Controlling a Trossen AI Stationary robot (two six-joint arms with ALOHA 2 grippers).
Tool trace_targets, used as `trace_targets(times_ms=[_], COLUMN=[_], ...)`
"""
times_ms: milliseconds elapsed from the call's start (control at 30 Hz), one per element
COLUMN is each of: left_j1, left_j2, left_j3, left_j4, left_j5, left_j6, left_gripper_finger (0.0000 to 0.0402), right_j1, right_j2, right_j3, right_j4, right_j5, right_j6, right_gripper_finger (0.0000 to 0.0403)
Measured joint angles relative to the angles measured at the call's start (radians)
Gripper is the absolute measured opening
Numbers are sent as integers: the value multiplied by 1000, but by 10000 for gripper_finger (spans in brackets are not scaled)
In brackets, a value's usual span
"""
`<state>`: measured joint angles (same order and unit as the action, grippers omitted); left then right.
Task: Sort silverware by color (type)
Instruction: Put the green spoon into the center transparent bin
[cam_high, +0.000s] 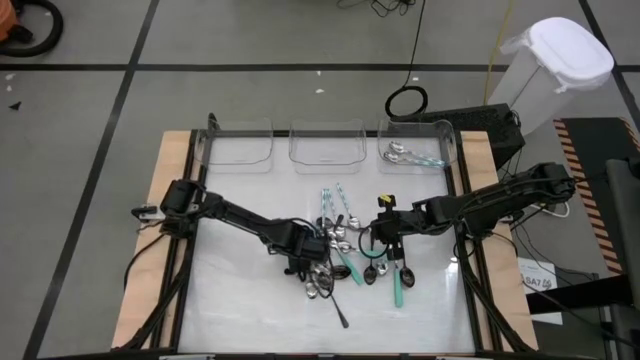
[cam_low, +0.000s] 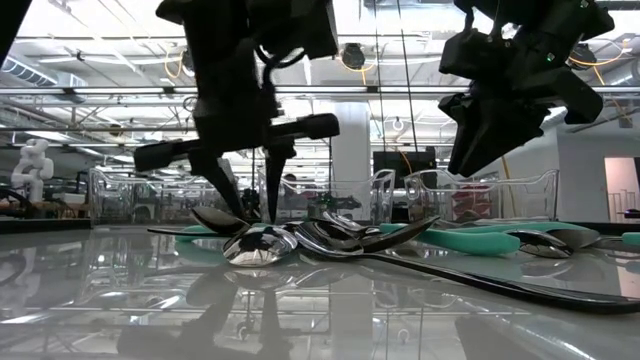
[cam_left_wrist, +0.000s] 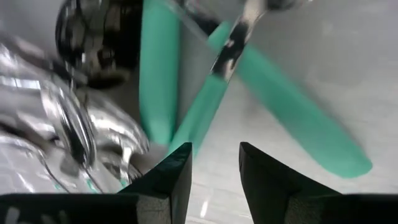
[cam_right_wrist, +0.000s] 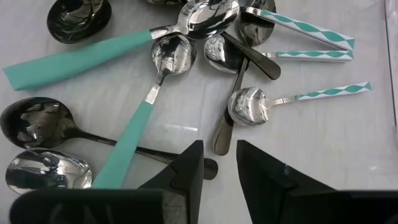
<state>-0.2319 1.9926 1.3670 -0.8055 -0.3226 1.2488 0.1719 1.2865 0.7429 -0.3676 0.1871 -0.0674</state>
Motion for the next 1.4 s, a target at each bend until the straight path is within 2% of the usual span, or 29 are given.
trace_targets(times_ms=[267,433,933,1033,1267,1400], left_j1=[-2,2,36,34,35,26], left_j2=[0,2,55,56,58,52], left_j3=[0,0,5,4,3,3], left_j4=[82,76,68,67,56,53], left_j5=[56,114,140,139,136,101], left_j6=[61,90,80,76,-18,-98], left_gripper_finger=[131,131,130,116,50,44], right_j1=[0,0,0,0,0,0], right_j2=[0,0,0,0,0,0], right_j3=[0,0,0,0,0,0], right_j4=[3,3,11,11,11,12], right_j5=[2,3,3,3,3,3], right_j6=[-1,-1,-1,-1,-1,-1], right_gripper_finger=[93,93,93,93,93,93])
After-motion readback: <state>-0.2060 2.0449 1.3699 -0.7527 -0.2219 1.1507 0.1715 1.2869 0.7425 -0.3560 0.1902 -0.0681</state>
